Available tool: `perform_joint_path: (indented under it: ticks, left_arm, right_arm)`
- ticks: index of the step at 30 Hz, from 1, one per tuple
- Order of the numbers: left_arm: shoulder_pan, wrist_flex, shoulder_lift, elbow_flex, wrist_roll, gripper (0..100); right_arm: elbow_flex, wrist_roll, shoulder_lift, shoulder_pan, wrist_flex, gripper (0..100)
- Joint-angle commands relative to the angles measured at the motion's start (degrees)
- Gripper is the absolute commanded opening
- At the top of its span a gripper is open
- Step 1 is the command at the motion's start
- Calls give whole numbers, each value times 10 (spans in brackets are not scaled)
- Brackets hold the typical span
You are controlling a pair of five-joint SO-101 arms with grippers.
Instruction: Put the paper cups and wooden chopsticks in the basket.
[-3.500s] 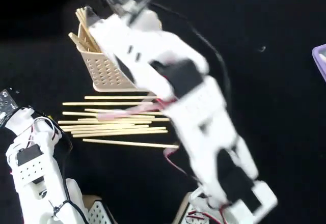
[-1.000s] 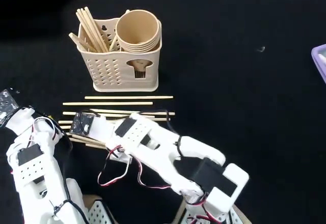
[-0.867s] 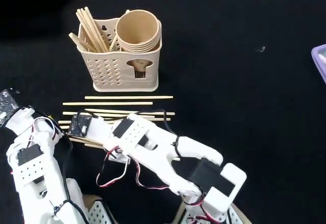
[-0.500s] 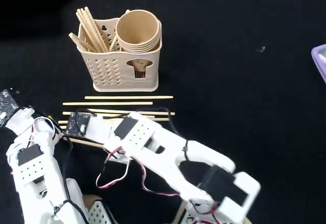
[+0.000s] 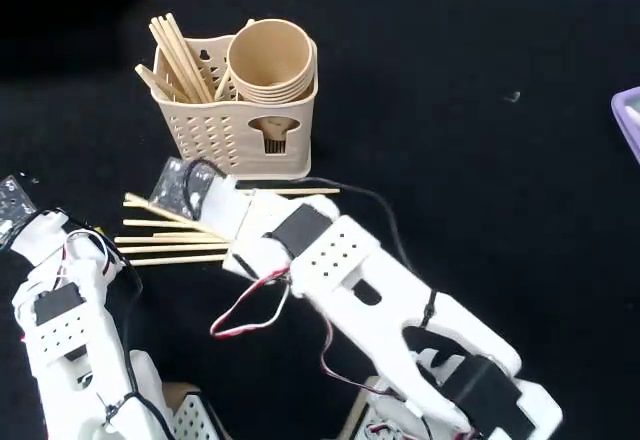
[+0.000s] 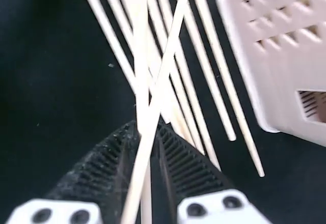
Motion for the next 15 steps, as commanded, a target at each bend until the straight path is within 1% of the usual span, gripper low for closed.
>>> perform_joint_path:
  ticks: [1,7,11,15]
  left_arm:
    - [0,-10,-11,-6,2,137]
    - [0,-10,-11,-6,2,137]
    - [0,-10,-11,-6,2,137]
    - [0,-10,-11,-6,2,137]
  right_arm:
    - [-58,2,-29,14,-10,11]
    - [-141,-44,-33,14,4,11]
    - [-207,-47,-33,14,20,11]
    - [-247,-47,-28,13,14,11]
